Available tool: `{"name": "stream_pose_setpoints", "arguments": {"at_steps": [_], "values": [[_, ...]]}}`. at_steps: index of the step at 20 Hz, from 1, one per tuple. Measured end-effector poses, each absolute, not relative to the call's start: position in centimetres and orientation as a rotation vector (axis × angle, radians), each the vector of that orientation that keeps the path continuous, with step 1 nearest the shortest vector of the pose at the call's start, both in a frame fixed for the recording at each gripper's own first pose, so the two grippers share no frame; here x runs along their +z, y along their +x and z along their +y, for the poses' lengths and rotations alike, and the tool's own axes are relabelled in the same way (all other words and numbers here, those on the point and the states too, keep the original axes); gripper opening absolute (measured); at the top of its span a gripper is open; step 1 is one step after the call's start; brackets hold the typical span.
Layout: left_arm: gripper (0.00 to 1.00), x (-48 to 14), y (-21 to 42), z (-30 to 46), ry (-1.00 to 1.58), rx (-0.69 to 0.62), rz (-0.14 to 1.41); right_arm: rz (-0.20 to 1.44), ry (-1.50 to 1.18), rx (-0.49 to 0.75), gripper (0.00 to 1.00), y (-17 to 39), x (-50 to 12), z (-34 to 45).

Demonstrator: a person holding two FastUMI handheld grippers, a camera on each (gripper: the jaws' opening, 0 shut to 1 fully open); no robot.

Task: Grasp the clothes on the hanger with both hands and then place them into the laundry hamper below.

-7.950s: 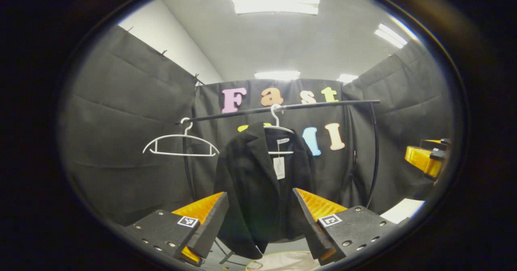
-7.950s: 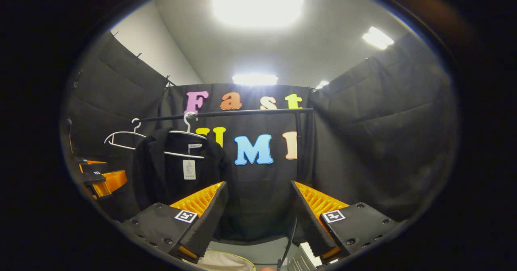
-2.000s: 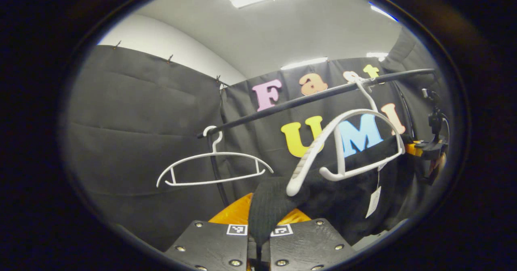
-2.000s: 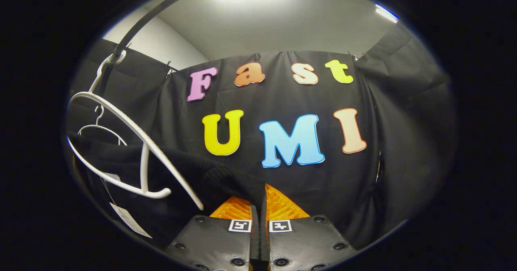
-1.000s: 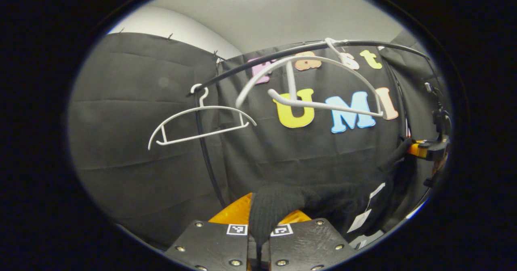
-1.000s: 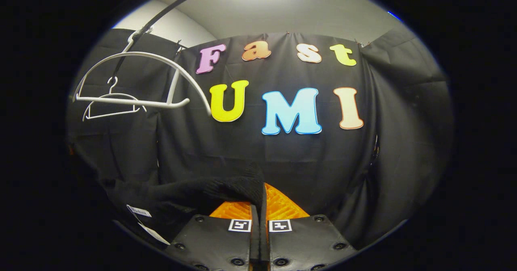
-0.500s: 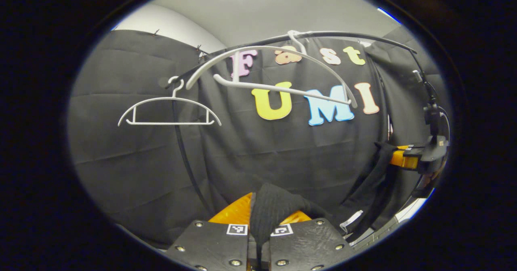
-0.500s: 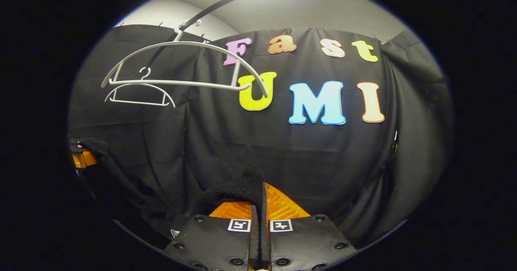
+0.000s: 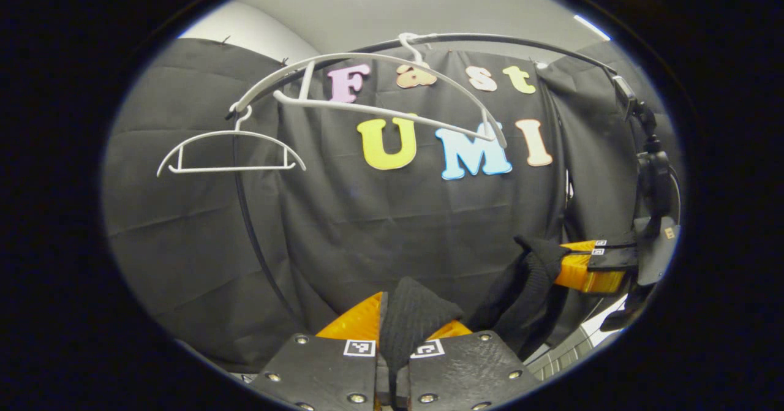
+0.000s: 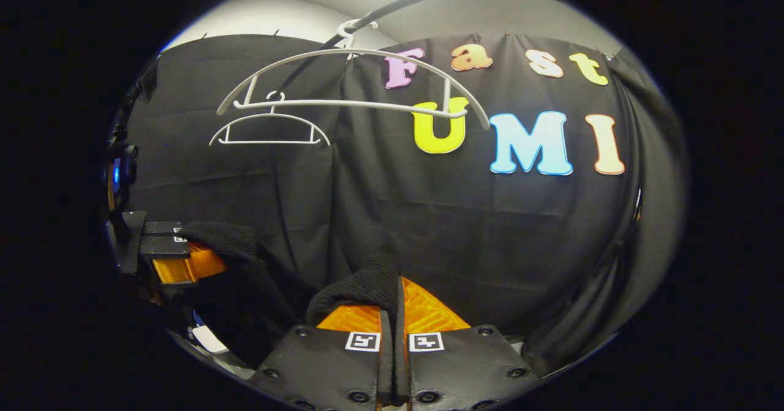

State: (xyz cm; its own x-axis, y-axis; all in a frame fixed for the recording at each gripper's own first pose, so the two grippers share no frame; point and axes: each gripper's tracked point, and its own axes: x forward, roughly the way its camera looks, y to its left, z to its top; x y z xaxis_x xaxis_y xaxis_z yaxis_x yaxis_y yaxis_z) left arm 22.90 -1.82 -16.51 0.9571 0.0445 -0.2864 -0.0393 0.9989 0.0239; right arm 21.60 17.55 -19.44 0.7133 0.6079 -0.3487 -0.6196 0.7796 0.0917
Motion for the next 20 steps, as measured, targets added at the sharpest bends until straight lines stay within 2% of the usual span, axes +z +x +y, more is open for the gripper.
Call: {"name": "stream_pose_setpoints", "arguments": {"at_steps": [5,7,8,20], "values": [[0.06,-20.9,23.0,-1.7,-0.019,0.061,0.364,0.441,-0.046,0.711,0.03,18.9,-23.3,18.8],[0.06,-23.1,23.3,-2.0,-0.033,0.066,0.402,0.482,-0.050,0.699,0.00,18.2,-25.7,18.8],[0.06,-24.6,23.4,-1.9,-0.038,0.069,0.421,0.506,-0.050,0.693,0.03,17.9,-26.9,18.8],[0.06,-40.7,20.6,-0.8,-0.037,0.134,0.665,0.738,-0.128,0.625,0.03,14.9,-38.4,16.4]]}}
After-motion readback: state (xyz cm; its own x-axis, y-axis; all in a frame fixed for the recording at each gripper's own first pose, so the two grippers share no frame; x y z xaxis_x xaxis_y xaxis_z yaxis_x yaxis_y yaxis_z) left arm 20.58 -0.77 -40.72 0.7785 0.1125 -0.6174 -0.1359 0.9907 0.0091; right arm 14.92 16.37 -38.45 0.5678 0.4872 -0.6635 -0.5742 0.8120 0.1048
